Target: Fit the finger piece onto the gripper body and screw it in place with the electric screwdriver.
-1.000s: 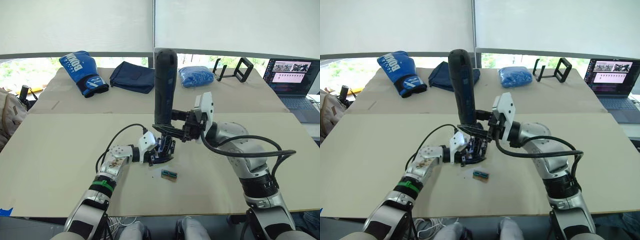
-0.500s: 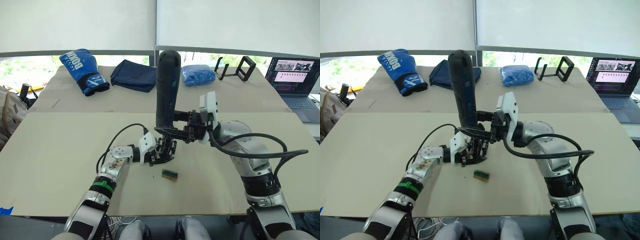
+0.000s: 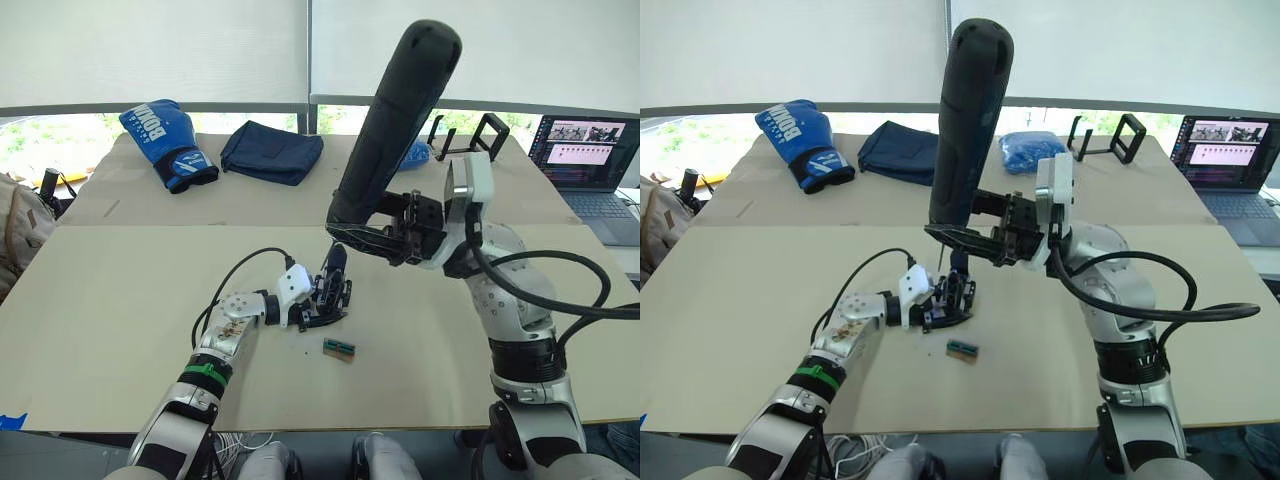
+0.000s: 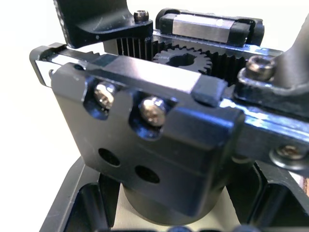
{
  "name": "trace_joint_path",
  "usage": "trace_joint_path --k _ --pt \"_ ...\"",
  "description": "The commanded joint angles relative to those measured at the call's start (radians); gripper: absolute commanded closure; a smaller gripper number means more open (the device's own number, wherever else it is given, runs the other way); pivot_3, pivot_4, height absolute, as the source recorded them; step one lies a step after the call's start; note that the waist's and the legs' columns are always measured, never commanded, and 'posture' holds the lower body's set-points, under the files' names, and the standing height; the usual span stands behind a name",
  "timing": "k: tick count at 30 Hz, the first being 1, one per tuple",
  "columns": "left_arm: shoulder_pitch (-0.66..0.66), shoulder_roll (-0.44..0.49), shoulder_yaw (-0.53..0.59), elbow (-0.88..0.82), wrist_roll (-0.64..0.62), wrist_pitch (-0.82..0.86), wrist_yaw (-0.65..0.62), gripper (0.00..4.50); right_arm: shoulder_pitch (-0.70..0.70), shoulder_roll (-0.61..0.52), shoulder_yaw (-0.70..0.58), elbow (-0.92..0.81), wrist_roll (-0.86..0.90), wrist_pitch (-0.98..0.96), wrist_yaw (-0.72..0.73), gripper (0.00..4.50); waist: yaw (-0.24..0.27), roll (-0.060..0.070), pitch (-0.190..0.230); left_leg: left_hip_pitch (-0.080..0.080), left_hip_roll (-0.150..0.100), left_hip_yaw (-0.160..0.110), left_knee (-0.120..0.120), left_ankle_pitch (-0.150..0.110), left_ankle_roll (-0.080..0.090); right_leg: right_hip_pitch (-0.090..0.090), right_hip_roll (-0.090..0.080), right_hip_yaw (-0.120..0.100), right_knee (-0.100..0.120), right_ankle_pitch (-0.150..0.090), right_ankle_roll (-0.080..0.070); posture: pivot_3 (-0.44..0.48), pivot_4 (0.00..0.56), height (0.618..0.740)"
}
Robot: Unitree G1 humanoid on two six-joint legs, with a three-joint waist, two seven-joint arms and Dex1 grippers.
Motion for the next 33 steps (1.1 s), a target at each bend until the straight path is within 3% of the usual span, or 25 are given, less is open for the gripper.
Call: trace_joint_path --k 1,4,9,16,21,26,30,33 --pt "0.021 0.016 -0.003 0.020 0.010 0.053 0.008 1.07 -0.036 -0.016 -0.053 -0.068 0.058 -0.011 -0.009 2.53 0.000 0.000 0.000 0.000 0.000 0.000 0.000 0.000 0.000 0.000 0.000 0.000 0.000 0.000 0.000 0.000 0.150 0.740" --pt "0.029 0.029 -0.014 0.008 0.025 0.044 0.007 0.03 -0.032 -0.033 -0.063 -0.088 0.075 0.004 -0.015 2.53 0.000 0.000 0.000 0.000 0.000 0.000 0.000 0.000 0.000 0.000 0.000 0.000 0.000 0.000 0.000 0.000 0.150 0.740" --pt "0.050 0.042 0.020 -0.017 -0.007 0.068 0.025 0.03 -0.014 -0.082 -0.088 -0.115 0.100 0.025 -0.019 2.53 -0.003 0.000 0.000 0.000 0.000 0.000 0.000 0.000 0.000 0.000 -0.001 0.000 0.000 0.000 0.000 0.000 0.150 0.740" --pt "0.137 0.158 0.075 -0.149 -0.067 0.038 -0.037 0.03 0.051 -0.192 -0.168 -0.132 0.117 0.037 -0.020 2.53 -0.005 0.000 0.000 0.000 0.002 0.000 -0.001 0.000 -0.001 -0.002 -0.004 0.000 -0.001 0.000 -0.001 0.000 0.150 0.740" --pt "0.240 0.283 0.157 -0.306 -0.172 0.081 -0.119 0.03 0.258 -0.307 -0.270 -0.174 0.081 0.004 0.013 2.53 0.002 0.000 0.001 -0.003 0.001 -0.001 -0.002 0.000 0.000 -0.002 -0.009 0.000 -0.002 0.000 -0.001 0.000 0.150 0.740" --pt "0.319 0.432 0.263 -0.253 -0.264 -0.034 -0.317 0.03 0.514 -0.342 -0.409 -0.223 0.052 -0.053 0.017 2.53 0.007 0.001 0.003 -0.005 0.000 -0.002 -0.001 0.000 0.000 -0.003 -0.011 0.000 -0.003 0.000 -0.001 0.000 0.150 0.740" --pt "0.337 0.468 0.279 -0.230 -0.280 -0.059 -0.374 0.03 0.618 -0.321 -0.442 -0.258 0.044 -0.094 -0.004 2.53 0.017 0.003 0.005 -0.005 0.000 -0.002 -0.001 -0.001 0.001 -0.003 -0.011 -0.002 -0.003 -0.001 0.000 0.000 0.150 0.740" --pt "0.376 0.439 0.223 -0.377 -0.297 -0.012 -0.383 0.03 0.637 -0.272 -0.377 -0.351 0.060 -0.093 -0.052 2.53 0.018 0.004 0.006 -0.005 0.000 -0.001 -0.001 -0.001 0.001 -0.003 -0.011 -0.002 -0.004 -0.001 0.000 0.000 0.150 0.740"
